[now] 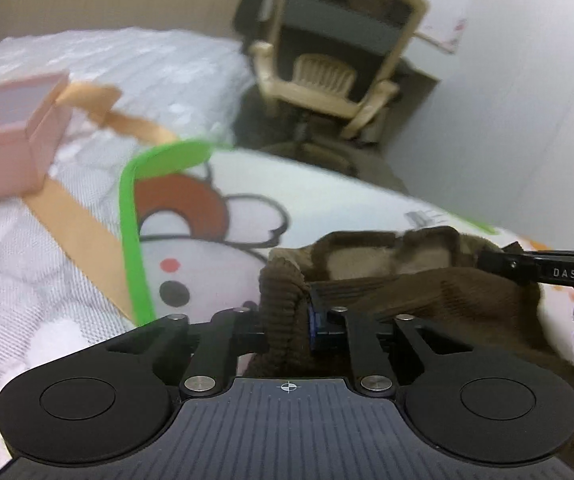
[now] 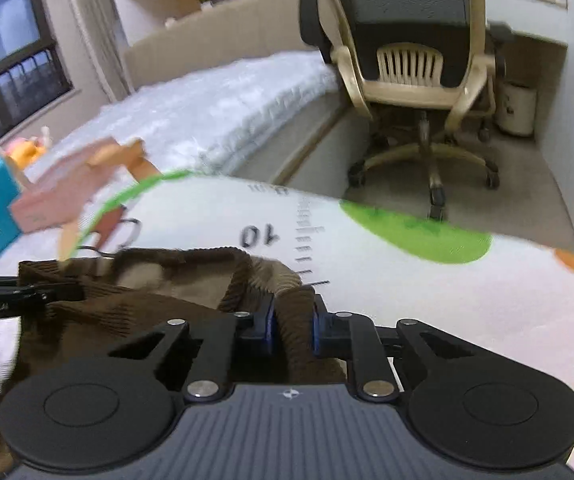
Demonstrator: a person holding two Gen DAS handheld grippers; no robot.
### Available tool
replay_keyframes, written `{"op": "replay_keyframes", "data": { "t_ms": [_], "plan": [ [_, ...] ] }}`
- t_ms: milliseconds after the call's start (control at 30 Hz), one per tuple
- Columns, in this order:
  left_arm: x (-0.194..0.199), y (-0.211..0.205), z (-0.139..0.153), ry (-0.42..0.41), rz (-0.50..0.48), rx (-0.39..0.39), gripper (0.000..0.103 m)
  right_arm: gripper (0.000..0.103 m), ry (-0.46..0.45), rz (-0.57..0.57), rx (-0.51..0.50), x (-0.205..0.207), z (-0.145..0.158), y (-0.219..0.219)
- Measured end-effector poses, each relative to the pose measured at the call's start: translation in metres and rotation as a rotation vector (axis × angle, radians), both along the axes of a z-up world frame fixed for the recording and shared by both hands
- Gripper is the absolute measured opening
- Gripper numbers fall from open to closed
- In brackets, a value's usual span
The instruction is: Fold clothes
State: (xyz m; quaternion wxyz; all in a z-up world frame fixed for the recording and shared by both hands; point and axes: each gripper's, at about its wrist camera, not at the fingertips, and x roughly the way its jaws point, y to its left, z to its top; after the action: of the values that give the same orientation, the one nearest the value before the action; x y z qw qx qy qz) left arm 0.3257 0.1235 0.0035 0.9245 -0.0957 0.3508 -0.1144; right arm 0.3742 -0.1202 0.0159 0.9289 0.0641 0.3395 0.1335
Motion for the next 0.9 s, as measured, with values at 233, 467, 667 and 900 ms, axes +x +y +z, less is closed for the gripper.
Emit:
{"op": "replay_keyframes", "data": {
  "t_ms": [233, 467, 667, 900],
  "plan": [
    [-0.134, 0.002, 0.075, -0.165, -0.152, -0.002, 0.016, 0.015, -0.19, 0.099, -0.027, -0.153, 0.075, -0.006],
    [-0.229, -0.004, 0.043, -0.045, -0.247, 0.039, 0.046, 0.023, -0.098, 0.149, -0.213, -0.257, 0.031, 0.007],
    [-0.256, 0.023, 0.019, 0.069, -0.259, -0.052, 0.085, 0.063, -0.009, 0.176, -0.188, -0.289, 0.008, -0.012],
    [-0.216, 0.023, 0.005, 0.102, -0.098, -0.224, 0.092, 0.073, -0.054, 0.053, 0.147, -0.252, 0.015, -0.038]
  ]
}}
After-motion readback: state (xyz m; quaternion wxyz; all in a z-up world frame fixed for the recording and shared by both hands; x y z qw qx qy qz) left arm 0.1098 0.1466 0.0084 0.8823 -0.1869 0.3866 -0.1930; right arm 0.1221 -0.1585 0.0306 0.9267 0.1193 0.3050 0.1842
